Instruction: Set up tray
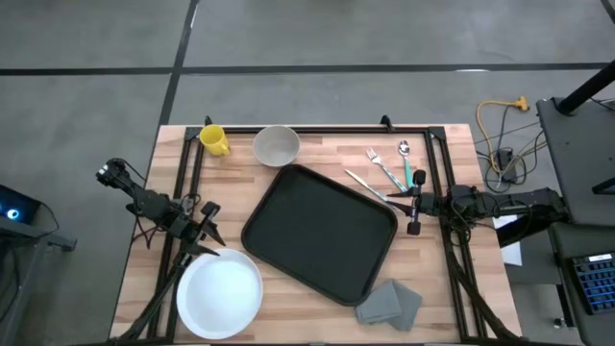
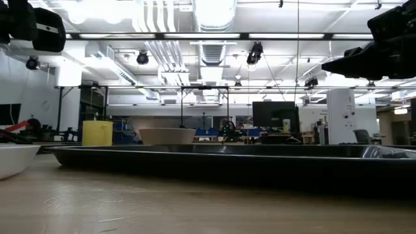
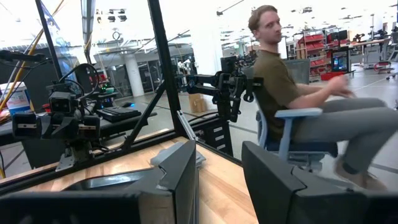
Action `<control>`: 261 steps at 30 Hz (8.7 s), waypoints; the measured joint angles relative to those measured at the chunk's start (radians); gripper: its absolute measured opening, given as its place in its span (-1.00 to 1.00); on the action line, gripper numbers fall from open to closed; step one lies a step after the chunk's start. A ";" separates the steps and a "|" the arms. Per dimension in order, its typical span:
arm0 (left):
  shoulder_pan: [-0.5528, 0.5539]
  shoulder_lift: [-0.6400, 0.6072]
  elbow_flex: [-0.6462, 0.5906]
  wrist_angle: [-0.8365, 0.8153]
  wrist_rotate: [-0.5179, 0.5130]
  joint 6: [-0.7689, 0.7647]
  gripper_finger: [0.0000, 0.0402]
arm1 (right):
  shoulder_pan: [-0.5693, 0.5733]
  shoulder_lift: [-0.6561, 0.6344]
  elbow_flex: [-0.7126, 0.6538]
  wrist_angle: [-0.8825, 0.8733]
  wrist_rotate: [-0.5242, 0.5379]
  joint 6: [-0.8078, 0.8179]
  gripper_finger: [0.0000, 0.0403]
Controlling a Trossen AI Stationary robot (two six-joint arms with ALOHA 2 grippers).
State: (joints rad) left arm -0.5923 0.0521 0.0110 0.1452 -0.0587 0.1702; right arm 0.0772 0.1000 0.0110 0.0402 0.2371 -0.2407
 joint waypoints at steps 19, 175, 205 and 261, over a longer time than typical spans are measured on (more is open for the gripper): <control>0.000 0.000 0.000 0.000 0.000 0.000 -0.42 | 0.000 0.000 0.000 0.000 0.000 -0.002 -0.66; 0.623 0.268 0.398 -0.502 -0.601 -0.551 -0.42 | 0.000 0.000 0.000 0.000 0.000 0.001 -0.66; 1.330 0.667 0.565 -0.798 -0.254 -0.653 -0.42 | 0.001 0.000 0.000 0.000 0.000 -0.002 -0.66; 1.628 1.300 0.880 -0.806 -0.118 -0.575 -0.42 | 0.001 0.000 0.000 0.000 0.000 0.002 -0.66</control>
State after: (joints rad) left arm 1.0362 1.3524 0.8913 -0.6603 -0.1768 -0.4048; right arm 0.0780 0.0998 0.0110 0.0406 0.2368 -0.2392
